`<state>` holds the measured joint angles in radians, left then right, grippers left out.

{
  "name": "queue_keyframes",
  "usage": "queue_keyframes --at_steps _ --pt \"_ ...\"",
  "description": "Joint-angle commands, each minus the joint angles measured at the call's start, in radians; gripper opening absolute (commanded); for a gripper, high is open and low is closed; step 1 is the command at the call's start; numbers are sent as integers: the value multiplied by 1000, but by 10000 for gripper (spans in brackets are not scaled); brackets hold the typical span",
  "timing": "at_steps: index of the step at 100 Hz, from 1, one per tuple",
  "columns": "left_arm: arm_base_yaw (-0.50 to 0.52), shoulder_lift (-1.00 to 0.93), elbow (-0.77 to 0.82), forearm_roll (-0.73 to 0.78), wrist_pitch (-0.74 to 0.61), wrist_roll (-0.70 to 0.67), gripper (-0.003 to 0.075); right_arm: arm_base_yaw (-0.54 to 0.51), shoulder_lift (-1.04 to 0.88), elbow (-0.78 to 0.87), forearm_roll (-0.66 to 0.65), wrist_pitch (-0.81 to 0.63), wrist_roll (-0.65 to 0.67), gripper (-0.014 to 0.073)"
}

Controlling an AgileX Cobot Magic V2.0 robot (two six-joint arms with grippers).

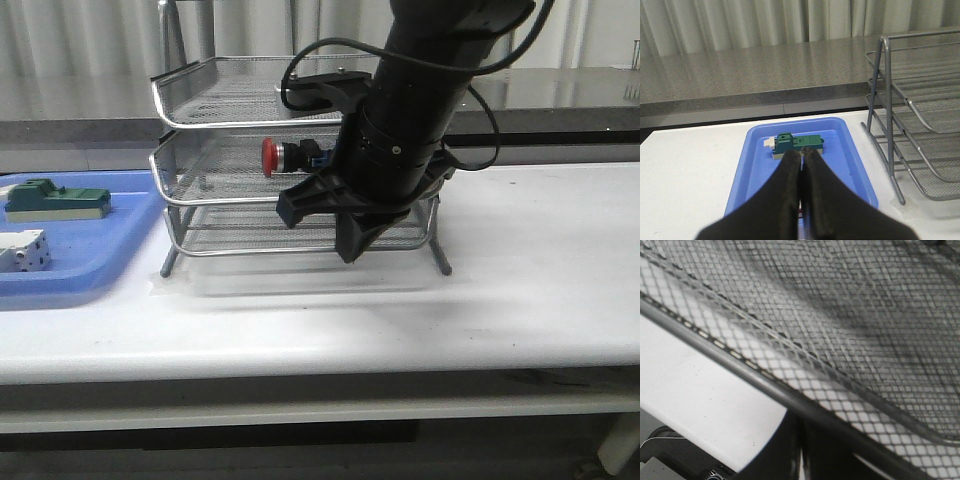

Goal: Place button on rack with both arms
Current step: 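Push the middle mesh tray back into the rack with the right gripper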

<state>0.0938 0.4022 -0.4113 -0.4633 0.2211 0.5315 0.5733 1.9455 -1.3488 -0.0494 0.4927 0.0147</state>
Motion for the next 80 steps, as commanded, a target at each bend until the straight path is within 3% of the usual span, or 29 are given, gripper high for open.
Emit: queue_keyframes --at_steps 1,80 --pt "-6 6 -26 -15 -66 -1 -20 -15 -52 -44 -29 -68 -8 -64" --pt "-6 6 -26 -15 -66 -1 -20 -8 -140 -53 -4 110 6 -64"
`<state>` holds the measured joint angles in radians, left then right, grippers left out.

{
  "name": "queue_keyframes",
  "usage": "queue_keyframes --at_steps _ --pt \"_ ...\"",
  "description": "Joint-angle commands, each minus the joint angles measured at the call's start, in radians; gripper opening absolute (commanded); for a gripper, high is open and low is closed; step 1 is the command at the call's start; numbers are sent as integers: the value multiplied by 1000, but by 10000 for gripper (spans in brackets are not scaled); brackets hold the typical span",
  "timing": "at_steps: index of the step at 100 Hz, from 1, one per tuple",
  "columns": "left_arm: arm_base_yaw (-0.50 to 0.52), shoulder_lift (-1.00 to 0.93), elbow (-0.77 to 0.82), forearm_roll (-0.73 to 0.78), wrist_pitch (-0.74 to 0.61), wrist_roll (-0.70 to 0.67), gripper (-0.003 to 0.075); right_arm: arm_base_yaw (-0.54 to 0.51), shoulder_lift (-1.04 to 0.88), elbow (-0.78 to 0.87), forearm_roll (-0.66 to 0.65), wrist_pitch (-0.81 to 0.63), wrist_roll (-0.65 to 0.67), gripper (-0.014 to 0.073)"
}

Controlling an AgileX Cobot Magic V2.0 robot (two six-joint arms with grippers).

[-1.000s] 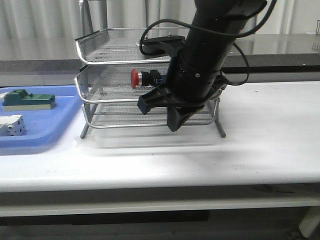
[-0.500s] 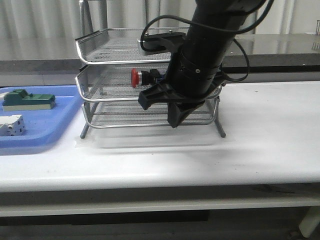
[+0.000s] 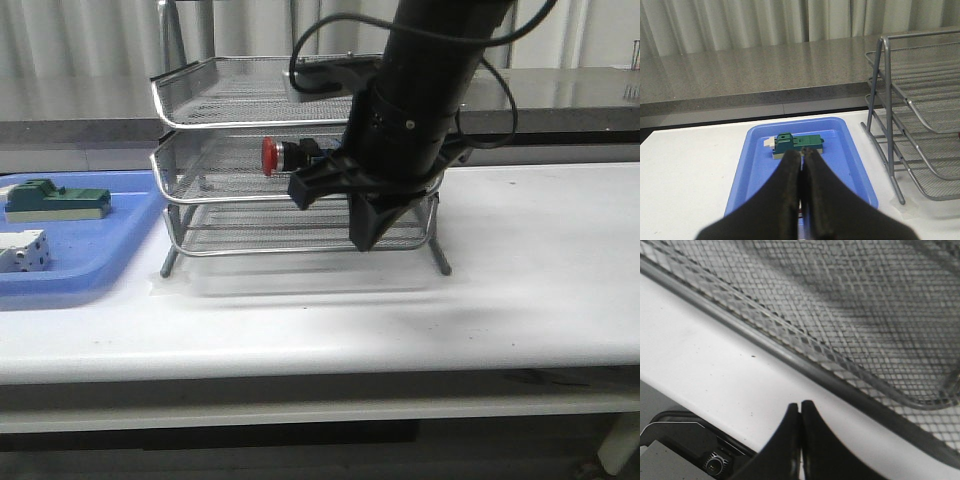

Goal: Place button on rack with both arms
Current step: 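Push the middle mesh tray back into the rack with the right gripper, then withdraw the right gripper away from the rack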

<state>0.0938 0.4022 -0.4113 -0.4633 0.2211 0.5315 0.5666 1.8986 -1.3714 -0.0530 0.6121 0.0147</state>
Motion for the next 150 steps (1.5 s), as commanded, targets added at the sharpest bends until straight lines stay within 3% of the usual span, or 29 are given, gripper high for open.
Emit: queue_keyframes --at_steps 1,41,107,150 --pt "-6 6 -26 -15 -66 -1 -20 -1 -96 -30 0 -6 6 -64" --pt "-6 6 -26 -15 -66 -1 -20 -37 -327 84 -1 20 36 -64" --pt "-6 6 -26 -15 -66 -1 -20 -376 -877 463 -1 -30 50 -64" --pt "-6 6 -26 -15 -66 -1 -20 -417 -1329 685 -17 -91 84 -64"
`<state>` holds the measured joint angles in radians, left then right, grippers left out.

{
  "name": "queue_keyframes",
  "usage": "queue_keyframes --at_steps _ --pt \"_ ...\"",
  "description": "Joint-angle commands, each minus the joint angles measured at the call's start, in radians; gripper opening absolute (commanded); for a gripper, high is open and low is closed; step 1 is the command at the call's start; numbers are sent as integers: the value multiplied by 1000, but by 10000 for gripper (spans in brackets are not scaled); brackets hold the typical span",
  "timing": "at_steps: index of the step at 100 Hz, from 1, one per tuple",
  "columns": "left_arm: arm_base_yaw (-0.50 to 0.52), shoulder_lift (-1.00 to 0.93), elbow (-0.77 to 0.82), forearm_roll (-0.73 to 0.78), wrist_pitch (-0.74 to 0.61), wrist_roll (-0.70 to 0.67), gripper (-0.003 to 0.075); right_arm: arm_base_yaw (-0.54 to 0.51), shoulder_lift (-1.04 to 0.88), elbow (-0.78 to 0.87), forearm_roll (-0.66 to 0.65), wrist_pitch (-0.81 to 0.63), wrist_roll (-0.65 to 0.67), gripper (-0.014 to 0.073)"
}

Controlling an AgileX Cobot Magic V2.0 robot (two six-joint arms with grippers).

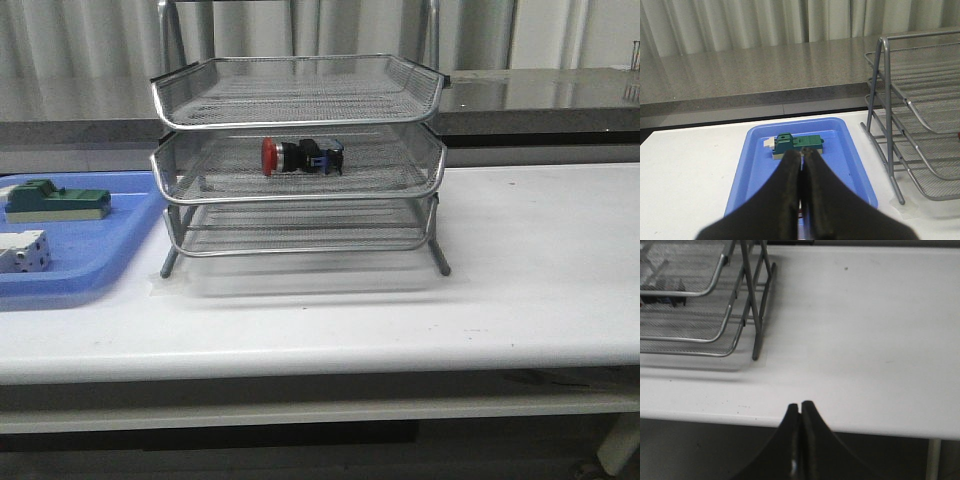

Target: Place button on rack with both arms

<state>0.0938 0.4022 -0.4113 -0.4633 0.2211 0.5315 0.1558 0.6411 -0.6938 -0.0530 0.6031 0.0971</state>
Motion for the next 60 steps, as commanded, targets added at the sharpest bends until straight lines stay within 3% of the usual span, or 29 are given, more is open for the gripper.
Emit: queue_keyframes --at_steps 1,23,60 --pt "-6 6 -26 -15 -66 -1 -20 -6 -77 10 -17 -82 1 -64" --pt "-6 6 -26 -15 -66 -1 -20 -6 -198 48 -17 -65 1 -66" --pt "-6 6 -26 -15 -66 -1 -20 -6 -209 48 -17 -69 1 -66"
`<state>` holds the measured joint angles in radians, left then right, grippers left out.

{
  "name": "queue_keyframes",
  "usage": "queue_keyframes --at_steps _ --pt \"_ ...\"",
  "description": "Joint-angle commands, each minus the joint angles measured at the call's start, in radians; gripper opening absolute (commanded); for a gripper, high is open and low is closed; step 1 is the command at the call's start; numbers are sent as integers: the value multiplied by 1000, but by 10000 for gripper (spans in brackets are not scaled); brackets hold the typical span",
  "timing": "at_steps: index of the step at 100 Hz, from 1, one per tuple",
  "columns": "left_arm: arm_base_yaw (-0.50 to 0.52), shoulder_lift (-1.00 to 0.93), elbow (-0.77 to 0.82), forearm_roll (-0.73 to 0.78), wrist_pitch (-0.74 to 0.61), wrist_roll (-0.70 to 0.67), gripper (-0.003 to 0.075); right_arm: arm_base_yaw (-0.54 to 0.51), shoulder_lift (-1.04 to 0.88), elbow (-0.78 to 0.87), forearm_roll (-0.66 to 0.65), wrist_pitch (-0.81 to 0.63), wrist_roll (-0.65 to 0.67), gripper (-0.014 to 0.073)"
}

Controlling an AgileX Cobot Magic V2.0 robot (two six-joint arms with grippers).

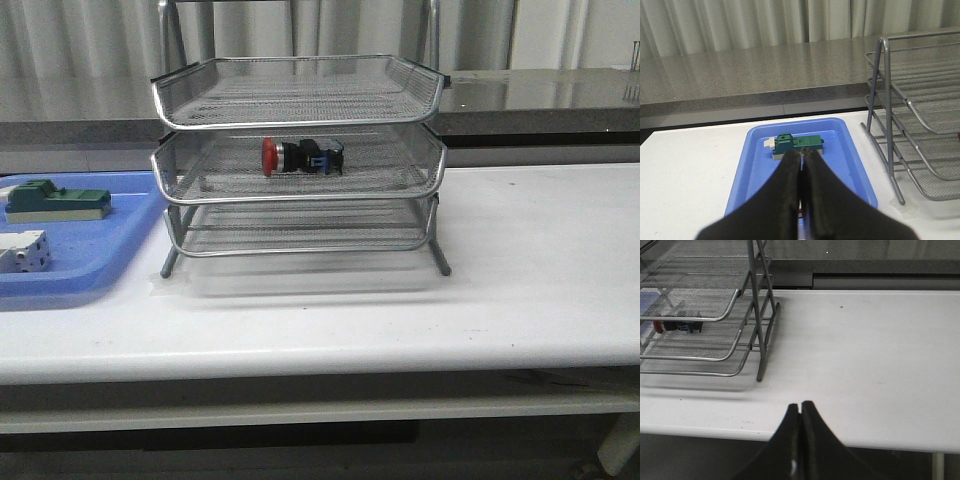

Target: Place button on rack with both arms

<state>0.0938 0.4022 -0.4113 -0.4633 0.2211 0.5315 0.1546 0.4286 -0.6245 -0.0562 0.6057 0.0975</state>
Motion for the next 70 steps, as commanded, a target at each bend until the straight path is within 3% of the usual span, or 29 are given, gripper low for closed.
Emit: queue_keyframes --at_steps 1,70 --pt "-6 6 -26 -15 -66 -1 -20 -5 3 -22 -14 -72 1 -66" --pt "-6 6 -26 -15 -66 -1 -20 -5 -30 -9 -30 -87 1 -66"
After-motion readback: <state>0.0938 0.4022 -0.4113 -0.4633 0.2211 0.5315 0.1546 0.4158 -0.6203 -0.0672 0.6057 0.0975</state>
